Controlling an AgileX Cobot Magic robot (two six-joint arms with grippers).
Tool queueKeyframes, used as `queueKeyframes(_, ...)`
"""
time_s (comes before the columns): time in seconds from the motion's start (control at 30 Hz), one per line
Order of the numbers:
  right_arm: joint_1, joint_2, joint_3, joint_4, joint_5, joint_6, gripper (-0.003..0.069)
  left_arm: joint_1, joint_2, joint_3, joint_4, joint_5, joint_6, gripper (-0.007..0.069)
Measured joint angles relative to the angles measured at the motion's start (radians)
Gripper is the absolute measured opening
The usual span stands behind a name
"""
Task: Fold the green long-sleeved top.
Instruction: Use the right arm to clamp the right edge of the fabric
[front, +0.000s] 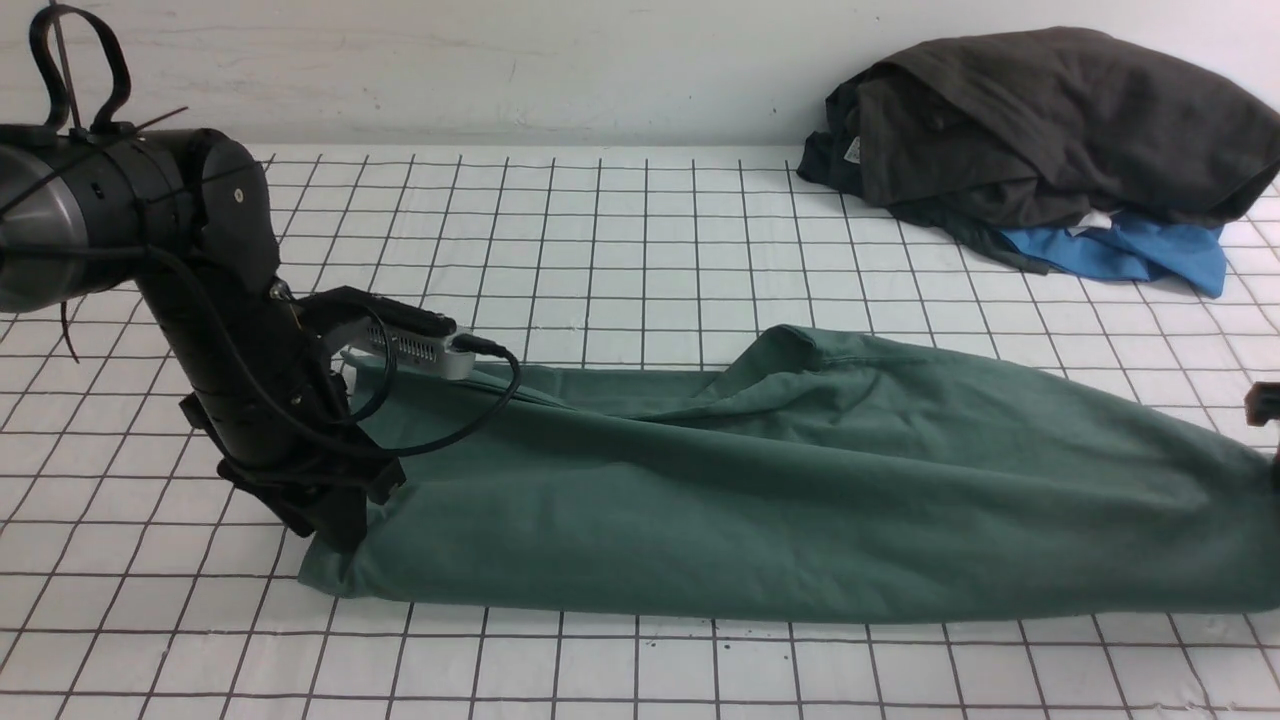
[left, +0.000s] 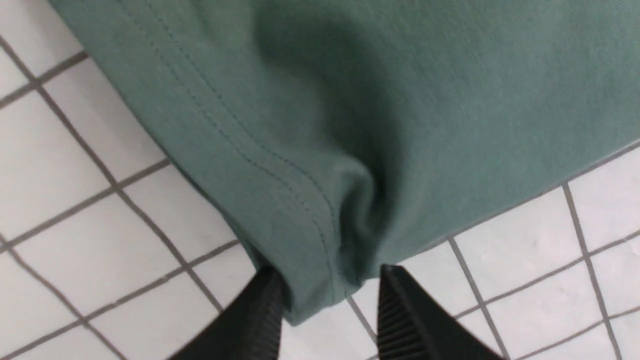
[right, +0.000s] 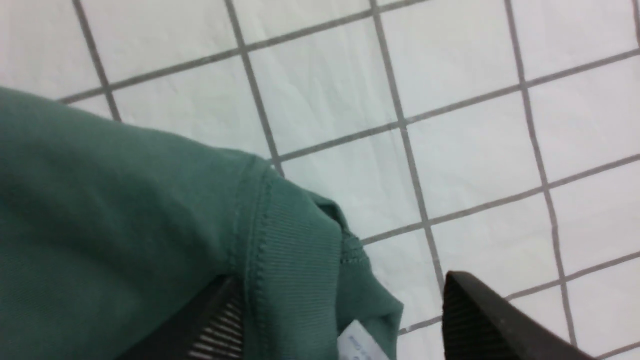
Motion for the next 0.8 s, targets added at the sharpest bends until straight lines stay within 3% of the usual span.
queueKeyframes(0.13, -0.033, 0.016, 0.000, 0.010, -0.014, 0.000, 0.0551, 0.000, -0.037, -0.079, 0.041, 0.051, -0.045, 0.0411)
queueKeyframes(0.2, -0.043, 0.039, 0.000, 0.013, -0.023, 0.000, 0.0551, 0.000, -0.069, -0.128, 0.055, 0.053, -0.076, 0.0436)
queueKeyframes(0.53, -0.051, 0.138, 0.000, 0.160, -0.035, -0.131, 0.0540, 0.000, -0.130, -0.179, 0.059, 0.076, -0.104, 0.0445)
queueKeyframes(0.63, -0.051, 0.143, -0.002, 0.185, -0.036, -0.156, 0.0503, 0.000, -0.128, -0.179, 0.059, 0.076, -0.104, 0.0447)
queueKeyframes(0.77, -0.051, 0.149, -0.008, 0.192, -0.031, -0.170, 0.0406, 0.000, -0.128, -0.179, 0.059, 0.077, -0.104, 0.0447)
queueKeyframes(0.8, -0.051, 0.150, -0.010, 0.193, -0.029, -0.177, 0.0346, 0.000, -0.128, -0.179, 0.059, 0.077, -0.104, 0.0447)
